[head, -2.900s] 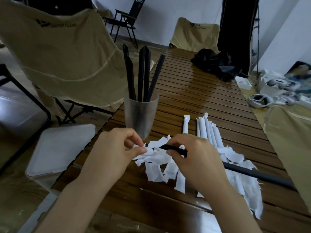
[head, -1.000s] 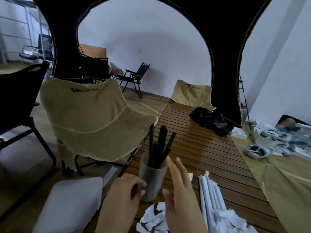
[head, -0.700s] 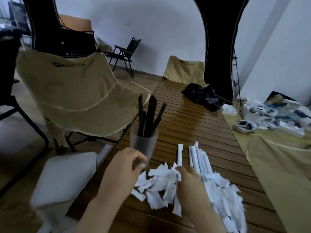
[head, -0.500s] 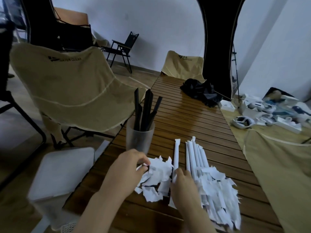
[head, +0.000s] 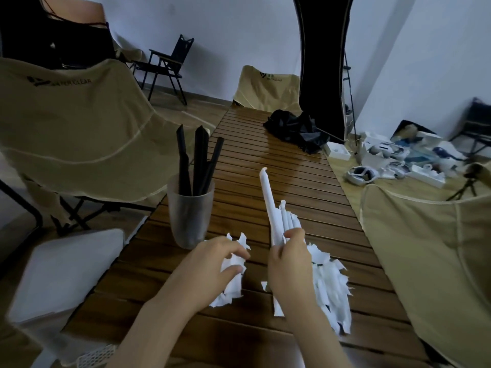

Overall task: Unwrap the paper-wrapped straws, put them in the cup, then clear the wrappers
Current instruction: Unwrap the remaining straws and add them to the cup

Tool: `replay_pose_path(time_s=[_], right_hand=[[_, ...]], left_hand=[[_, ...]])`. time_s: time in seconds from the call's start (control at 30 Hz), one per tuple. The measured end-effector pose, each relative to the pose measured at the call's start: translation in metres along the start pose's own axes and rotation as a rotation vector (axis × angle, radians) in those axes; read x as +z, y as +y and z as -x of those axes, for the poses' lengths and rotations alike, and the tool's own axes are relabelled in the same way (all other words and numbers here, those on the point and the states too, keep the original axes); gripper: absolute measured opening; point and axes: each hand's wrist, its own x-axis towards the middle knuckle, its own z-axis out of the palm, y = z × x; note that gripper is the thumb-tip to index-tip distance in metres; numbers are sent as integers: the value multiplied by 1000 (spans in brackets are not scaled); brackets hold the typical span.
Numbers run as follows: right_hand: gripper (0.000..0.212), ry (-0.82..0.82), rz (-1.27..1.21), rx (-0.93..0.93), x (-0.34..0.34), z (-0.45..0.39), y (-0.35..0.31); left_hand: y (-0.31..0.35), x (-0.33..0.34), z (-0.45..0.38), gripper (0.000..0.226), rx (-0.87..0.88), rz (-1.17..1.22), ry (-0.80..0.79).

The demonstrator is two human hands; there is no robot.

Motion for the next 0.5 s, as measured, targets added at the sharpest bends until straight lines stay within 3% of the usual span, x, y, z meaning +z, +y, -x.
replay_pose_path(time_s=[0.27, 0.4, 0.5], right_hand=[[16, -36, -92, -109, -14, 19, -2], [11, -87, -98, -101, -25, 30, -5], [12, -176, -158, -59, -42, 35, -12]], left_hand=[[21, 6, -3, 32, 162, 36, 158], [36, 4, 0, 44, 165, -74, 263], [37, 6, -1, 49, 289, -233, 290]])
